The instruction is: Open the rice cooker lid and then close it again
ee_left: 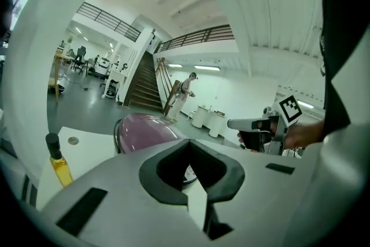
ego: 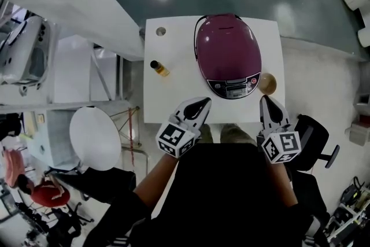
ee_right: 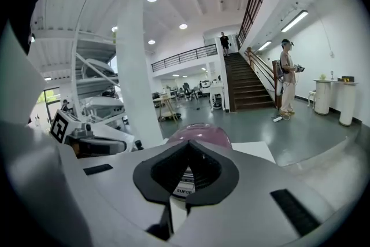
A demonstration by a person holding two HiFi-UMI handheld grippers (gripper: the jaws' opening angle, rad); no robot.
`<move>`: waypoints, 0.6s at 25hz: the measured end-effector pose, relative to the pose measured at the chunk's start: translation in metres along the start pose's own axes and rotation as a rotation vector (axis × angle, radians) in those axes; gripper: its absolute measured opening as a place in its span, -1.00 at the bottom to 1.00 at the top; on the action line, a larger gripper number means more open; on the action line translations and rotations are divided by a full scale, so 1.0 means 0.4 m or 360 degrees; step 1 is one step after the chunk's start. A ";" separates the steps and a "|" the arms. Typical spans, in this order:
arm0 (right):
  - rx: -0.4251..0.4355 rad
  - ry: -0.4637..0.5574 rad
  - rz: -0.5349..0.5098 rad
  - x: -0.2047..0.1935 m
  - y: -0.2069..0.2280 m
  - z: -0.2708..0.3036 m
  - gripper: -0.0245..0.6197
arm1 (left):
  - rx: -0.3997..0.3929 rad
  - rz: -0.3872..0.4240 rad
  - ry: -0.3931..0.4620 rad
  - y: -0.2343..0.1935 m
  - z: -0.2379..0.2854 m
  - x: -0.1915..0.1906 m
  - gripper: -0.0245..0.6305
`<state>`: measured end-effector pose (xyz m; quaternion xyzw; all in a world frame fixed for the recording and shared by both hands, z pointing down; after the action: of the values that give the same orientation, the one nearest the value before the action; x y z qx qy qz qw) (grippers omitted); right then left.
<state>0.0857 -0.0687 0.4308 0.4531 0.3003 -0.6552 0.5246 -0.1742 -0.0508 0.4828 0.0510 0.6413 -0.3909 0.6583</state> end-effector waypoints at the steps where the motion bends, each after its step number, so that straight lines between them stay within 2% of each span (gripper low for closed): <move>1: 0.0016 -0.0007 -0.0005 -0.006 -0.007 -0.005 -0.92 | 0.0024 0.0042 0.0020 0.014 -0.009 0.002 -0.92; 5: 0.0115 0.0018 -0.0017 -0.008 -0.035 -0.020 -0.93 | 0.0140 0.0280 0.0054 0.082 -0.033 0.012 -0.92; 9: 0.0229 0.0090 -0.0018 0.005 -0.035 -0.047 -0.92 | 0.0228 0.0292 0.0119 0.150 -0.048 0.012 -0.92; 13: 0.0276 0.0132 -0.0008 0.005 0.009 -0.104 -0.92 | 0.0325 0.0242 0.0181 0.231 -0.054 -0.003 -0.92; 15: 0.0289 0.0138 -0.0004 -0.006 0.042 -0.141 -0.92 | 0.0370 0.0268 0.0208 0.281 -0.047 -0.011 -0.92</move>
<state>0.1176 -0.0231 0.4111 0.5264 0.2628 -0.6601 0.4671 -0.1234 0.0393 0.4346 0.2058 0.6265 -0.4018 0.6354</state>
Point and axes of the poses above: the fingertips, and each gripper's own axes: z forward along the fingers, y to its right, x out of its top, the point moved 8 cm from there along -z, backward along the fingers, and after that the axes turned 10 degrees about -x, right-handed, at the moved point
